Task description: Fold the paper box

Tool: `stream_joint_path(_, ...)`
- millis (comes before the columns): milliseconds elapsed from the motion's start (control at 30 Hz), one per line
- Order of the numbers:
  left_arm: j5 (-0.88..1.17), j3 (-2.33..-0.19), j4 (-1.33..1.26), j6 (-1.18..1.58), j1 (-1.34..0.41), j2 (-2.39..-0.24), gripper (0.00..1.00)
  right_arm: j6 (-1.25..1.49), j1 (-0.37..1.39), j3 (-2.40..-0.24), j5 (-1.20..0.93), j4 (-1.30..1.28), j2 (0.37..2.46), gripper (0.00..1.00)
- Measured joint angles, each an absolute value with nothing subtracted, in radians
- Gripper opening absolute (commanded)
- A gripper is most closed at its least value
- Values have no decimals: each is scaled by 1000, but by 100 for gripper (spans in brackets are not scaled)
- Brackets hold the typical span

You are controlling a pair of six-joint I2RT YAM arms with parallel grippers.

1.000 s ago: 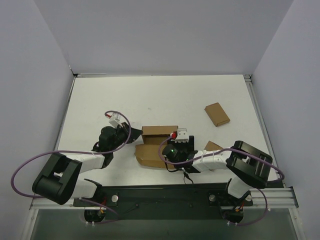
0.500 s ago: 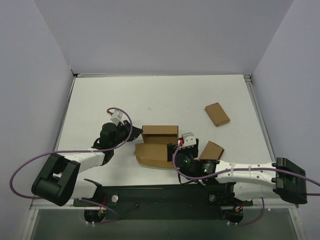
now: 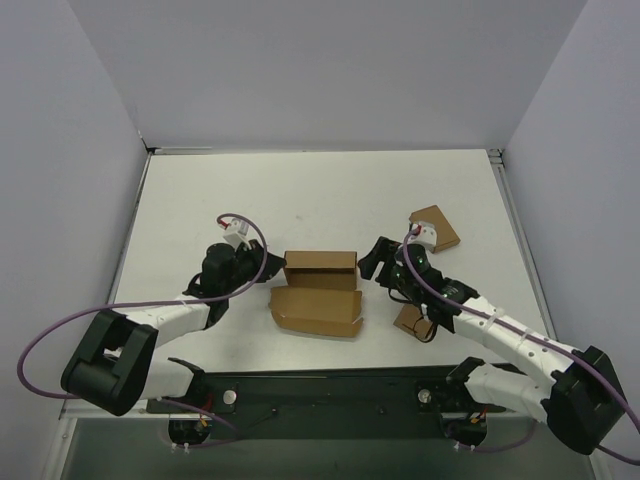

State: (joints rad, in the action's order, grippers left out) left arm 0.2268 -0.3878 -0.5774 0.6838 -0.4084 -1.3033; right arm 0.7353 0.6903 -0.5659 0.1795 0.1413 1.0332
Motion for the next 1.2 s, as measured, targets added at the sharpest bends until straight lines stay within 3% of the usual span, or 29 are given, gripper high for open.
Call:
stream_joint_path(400,207,-412,-530,649,-427,-1296,21,844,580,-555,-98,286,1169,56)
stream_joint_path(733,191,-421,-515,639,-442,-1296,21,900,564,-524,-116,353,1226,32)
stream_joint_path(1200,186,-429,-501,622,-459,-1297,21,1006,599,-447,-62,385,1201,27)
